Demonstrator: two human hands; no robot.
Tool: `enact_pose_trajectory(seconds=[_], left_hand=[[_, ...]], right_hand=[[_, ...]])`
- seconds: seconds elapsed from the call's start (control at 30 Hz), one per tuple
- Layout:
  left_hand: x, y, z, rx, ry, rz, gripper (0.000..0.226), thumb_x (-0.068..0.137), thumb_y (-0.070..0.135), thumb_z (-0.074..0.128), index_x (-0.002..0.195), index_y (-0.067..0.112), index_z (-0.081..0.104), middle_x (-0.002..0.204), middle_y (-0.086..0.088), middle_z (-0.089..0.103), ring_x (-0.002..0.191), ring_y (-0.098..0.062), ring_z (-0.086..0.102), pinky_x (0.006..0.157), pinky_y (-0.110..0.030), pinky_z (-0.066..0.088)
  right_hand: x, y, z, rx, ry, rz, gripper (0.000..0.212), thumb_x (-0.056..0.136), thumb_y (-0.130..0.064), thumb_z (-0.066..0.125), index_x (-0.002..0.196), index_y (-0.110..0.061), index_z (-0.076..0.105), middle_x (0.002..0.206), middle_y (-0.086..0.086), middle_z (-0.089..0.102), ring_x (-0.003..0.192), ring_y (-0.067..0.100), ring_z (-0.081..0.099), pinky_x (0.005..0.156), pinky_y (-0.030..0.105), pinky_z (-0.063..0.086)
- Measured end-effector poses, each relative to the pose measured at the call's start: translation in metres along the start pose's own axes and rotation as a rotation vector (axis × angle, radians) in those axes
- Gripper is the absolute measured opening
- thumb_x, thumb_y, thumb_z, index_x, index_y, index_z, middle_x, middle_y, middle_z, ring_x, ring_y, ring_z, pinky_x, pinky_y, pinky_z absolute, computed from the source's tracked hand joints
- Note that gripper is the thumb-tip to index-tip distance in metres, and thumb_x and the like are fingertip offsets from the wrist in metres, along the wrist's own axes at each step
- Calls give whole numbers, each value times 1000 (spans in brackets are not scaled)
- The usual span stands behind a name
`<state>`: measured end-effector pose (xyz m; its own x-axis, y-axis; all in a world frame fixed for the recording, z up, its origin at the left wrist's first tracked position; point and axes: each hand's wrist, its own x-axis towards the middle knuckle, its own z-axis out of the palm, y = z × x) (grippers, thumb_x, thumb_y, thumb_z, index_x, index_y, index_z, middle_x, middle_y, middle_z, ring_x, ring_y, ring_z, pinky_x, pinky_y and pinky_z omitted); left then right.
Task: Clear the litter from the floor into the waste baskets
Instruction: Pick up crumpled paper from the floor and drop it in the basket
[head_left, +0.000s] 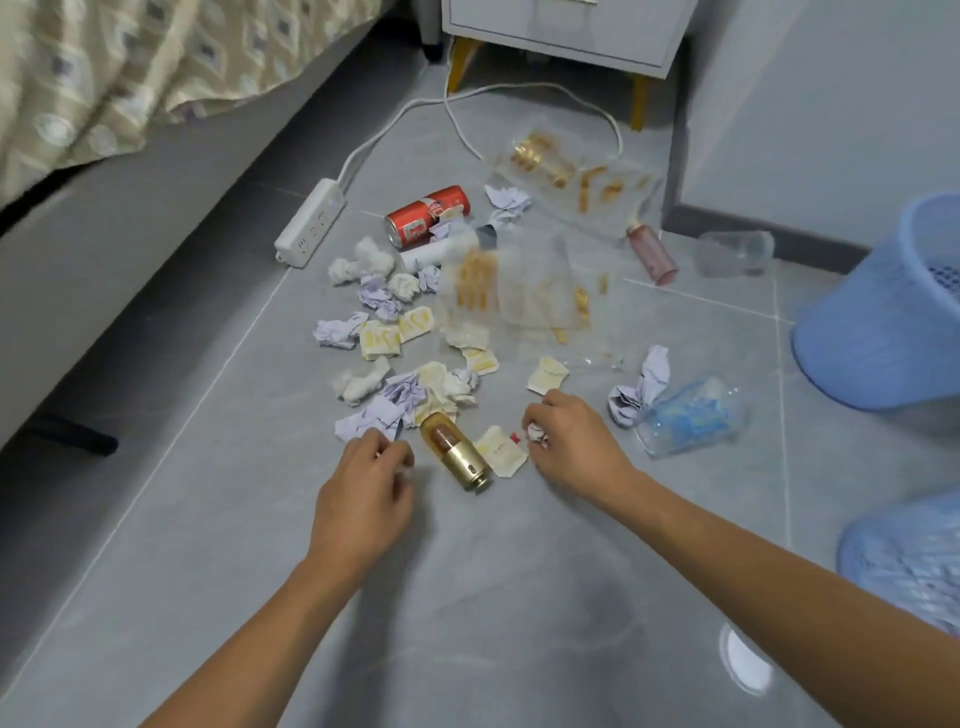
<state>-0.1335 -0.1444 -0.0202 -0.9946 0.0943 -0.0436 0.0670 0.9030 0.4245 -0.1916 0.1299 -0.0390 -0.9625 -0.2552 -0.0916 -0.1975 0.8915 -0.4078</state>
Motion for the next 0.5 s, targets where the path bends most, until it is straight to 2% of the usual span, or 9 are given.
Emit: enact_pose_trajectory(seconds=[0.07,0.23,0.33,0.5], left_hand=[[11,29,-8,-20,13,64,17,88,16,59,100,28,62,97,10,47,89,-14,49,49,-27,36],[36,123,-16,-121,-16,289,16,85,15,61,97,26,63,96,9,47,89,-16,50,54,-34,45],[42,192,-13,-180,-68,454,17,84,15,61,98,25,64,95,8,48,83,-18,53,58,-36,49],[25,326,-3,-309,-117,733,18,84,13,62,99,22,67,95,8,52,87,-16,53,67,-38,51]], right_hand=[[-9,2,-21,32,53,22,21,79,-11,74,100,-15,72,99,6,61,90,34,60,69,36,45],[-58,17,-91,85,217,90,23,80,-16,74,102,-18,72,97,2,61,92,27,62,74,40,52],[-106,36,-139,78,340,177,26,79,-18,74,104,-19,70,97,-1,64,90,23,62,75,35,49],[-206,73,-221,40,562,406,26,78,-19,77,101,-22,65,93,-6,67,88,17,63,79,36,51]])
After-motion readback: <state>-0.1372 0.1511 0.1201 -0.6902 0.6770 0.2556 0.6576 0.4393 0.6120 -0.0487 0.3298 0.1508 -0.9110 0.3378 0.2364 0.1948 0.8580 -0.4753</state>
